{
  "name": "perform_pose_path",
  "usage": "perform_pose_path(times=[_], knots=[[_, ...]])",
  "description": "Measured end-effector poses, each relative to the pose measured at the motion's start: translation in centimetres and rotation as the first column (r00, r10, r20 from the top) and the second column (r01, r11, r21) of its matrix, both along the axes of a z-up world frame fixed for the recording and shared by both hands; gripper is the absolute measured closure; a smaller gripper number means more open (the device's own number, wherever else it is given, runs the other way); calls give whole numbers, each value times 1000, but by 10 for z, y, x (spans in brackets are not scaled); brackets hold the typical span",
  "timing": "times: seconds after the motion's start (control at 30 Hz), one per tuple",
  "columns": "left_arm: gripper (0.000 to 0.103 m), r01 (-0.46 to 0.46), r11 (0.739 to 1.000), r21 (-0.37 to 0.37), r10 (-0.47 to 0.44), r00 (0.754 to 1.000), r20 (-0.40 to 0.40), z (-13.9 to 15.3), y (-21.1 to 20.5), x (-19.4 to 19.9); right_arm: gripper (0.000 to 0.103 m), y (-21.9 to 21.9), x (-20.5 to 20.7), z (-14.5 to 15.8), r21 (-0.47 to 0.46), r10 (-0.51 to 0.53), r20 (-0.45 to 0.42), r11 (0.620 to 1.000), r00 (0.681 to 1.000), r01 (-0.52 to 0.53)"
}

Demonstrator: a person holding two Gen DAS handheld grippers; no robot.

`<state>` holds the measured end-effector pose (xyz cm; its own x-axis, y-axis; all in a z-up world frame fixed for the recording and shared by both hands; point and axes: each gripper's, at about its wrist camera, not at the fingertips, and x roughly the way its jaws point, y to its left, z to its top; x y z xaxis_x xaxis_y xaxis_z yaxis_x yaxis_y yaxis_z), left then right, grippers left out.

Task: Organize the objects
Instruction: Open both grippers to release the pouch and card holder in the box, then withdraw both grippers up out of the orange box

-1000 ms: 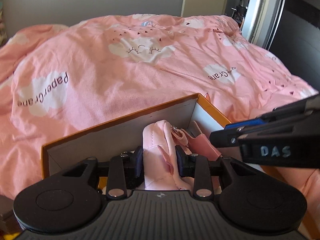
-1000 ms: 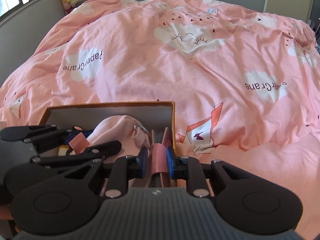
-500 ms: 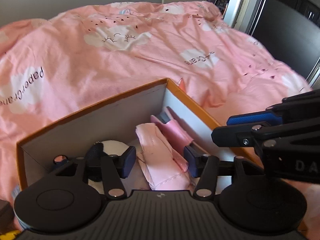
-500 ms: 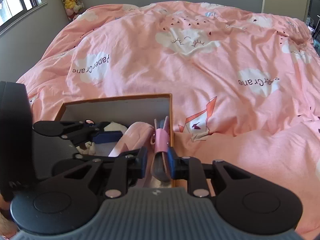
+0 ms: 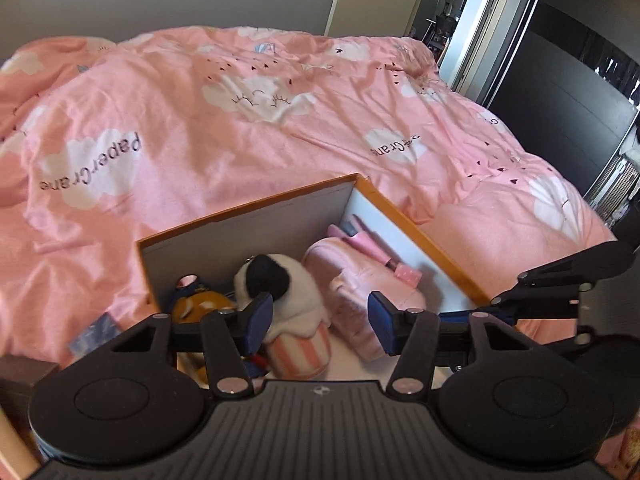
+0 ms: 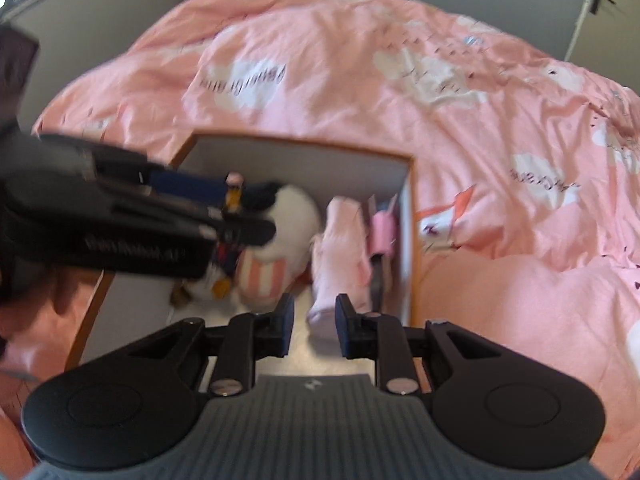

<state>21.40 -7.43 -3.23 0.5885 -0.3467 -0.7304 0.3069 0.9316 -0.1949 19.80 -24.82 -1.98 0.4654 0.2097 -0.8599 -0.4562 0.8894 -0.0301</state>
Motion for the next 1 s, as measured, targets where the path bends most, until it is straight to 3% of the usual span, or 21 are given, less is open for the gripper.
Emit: perform_pose_path(times=[0.13, 0.33, 0.6, 0.8, 1.0], knots=[[41, -21, 999, 27, 20, 998, 56, 3, 11, -21, 83, 11, 2, -23, -125, 6, -35, 992, 999, -10], [41, -105, 994, 37, 100, 990, 103, 6, 29, -40, 87, 13, 12, -39, -172, 25, 13, 985, 1000, -23], [41, -190, 979, 79, 179, 976, 124, 3, 41, -59, 89, 15, 32, -46, -114, -25, 27, 993, 999, 28], [41, -244, 967, 73, 233, 963, 135, 5, 51, -80, 89, 13, 19, -43, -101, -35, 30, 994, 999, 37], [43, -215, 966, 147, 194, 971, 143, 9, 53, -100, 88, 9, -8, -22, -31, -77, 67, 996, 995, 79]])
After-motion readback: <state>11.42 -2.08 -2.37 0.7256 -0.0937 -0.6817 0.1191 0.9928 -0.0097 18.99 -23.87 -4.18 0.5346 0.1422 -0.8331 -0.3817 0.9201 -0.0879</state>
